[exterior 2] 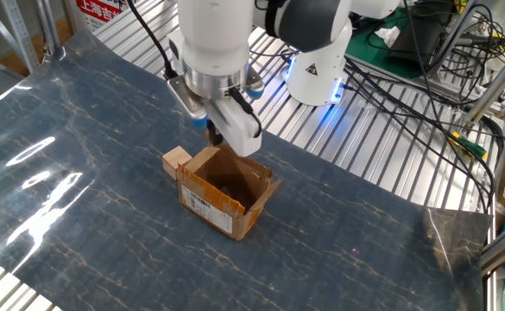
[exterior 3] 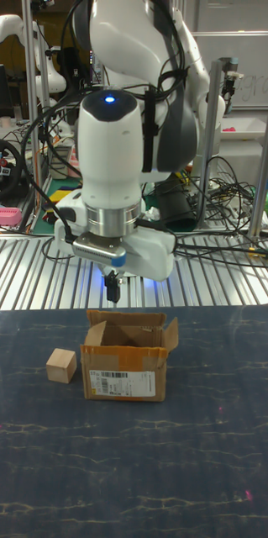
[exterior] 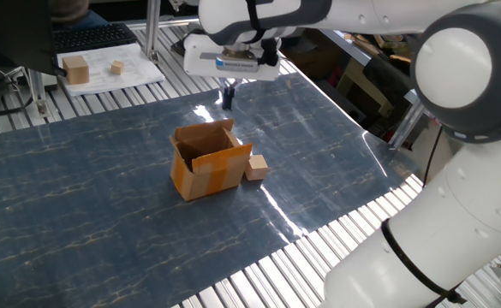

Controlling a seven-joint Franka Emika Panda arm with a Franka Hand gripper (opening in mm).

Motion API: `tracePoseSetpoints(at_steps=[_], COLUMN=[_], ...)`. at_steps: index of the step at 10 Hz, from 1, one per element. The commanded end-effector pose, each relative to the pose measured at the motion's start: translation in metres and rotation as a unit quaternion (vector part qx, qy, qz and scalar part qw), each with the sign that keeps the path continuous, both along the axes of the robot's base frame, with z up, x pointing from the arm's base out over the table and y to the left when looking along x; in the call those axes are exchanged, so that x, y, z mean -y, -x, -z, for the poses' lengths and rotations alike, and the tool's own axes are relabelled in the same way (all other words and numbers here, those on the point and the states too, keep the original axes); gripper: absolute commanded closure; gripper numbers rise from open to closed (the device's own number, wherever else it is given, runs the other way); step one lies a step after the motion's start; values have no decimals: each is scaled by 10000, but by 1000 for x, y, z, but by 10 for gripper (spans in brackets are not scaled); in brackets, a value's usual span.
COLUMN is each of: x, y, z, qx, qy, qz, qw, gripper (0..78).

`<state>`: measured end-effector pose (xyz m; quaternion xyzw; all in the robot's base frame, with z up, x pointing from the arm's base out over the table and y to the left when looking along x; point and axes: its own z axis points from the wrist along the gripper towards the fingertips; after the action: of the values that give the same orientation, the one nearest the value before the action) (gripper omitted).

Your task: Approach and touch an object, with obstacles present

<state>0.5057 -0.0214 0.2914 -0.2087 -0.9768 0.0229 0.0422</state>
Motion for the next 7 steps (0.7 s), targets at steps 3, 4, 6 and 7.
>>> tracePoseSetpoints(at_steps=[3,4,6,7], x=[26,36,43,54], y=[19,26,30,38], z=[9,12,18,29], qx=[31,24,28,45], qy=[-14,-37,-38,-48], qz=[-339,-471,-544,-695], qw=[9994,9989,9985,9976], gripper=[776,776,776,776])
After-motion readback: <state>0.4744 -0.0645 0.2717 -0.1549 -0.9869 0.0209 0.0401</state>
